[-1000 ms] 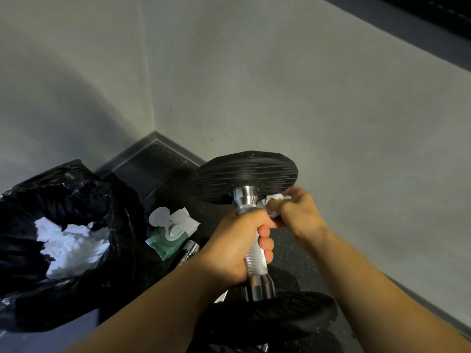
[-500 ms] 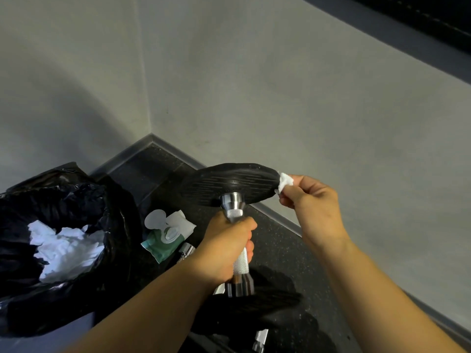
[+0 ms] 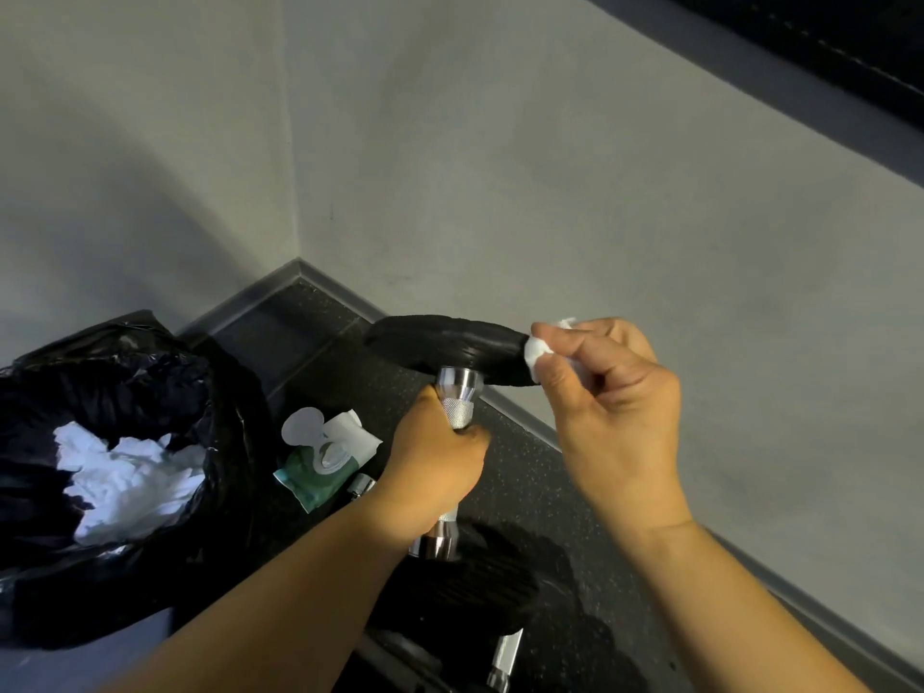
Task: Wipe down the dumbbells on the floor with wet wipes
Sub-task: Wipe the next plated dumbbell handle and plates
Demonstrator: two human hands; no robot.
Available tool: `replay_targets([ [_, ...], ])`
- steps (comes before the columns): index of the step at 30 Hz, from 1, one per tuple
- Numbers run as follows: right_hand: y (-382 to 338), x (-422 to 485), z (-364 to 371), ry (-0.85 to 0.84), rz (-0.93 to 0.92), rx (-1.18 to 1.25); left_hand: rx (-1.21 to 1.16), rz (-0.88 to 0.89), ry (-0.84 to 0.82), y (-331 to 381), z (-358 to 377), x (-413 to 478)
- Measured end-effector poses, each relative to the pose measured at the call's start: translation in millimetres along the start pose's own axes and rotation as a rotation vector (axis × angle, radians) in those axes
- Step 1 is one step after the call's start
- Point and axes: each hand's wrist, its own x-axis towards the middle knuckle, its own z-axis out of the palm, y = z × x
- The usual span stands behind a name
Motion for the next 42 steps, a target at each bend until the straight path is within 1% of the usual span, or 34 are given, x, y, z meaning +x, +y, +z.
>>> replay_targets([
  [3,-2,-3,8,-0.037,-0.169,-0.126,0.204,0.089,0.040,1,-5,0],
  [7,-5,-1,9,-0.106,-0.334,-0.296,0.426,0.162,0.057,4,-11,-5],
  [10,-11,5,13,-0.226,-0.381,-0.389,0.599,0.186,0.061,6,-14,-9],
  [13,-22,20,20,-0.382,-0.345,-0.508,0.743,0.195,0.077,6,-13,-13],
  [16,-30,38,29,-0.552,-0.193,-0.556,0.801,0.186,0.068,5,-9,-15],
  [21,-33,74,42,-0.741,0.167,-0.484,0.880,0.241,0.024,7,-4,-22],
  [25,-22,97,42,-0.813,0.409,-0.519,0.938,0.304,0.004,7,4,-27],
  [27,-15,101,41,-0.808,0.511,-0.535,0.919,0.312,0.004,7,7,-29],
  [30,-7,104,39,-0.748,0.633,-0.543,0.870,0.346,0.018,8,10,-32],
  [34,13,104,30,-0.780,0.798,-0.493,0.840,0.411,0.055,12,8,-35],
  [36,30,100,21,-0.736,0.894,-0.479,0.837,0.424,0.053,13,6,-34],
  [38,45,92,10,-0.661,1.009,-0.408,0.832,0.405,0.042,16,4,-32],
  [40,52,79,2,-0.578,1.116,-0.286,0.838,0.375,0.042,18,1,-29],
  [42,53,67,-5,-0.545,1.186,-0.185,0.848,0.362,0.048,19,-1,-28],
])
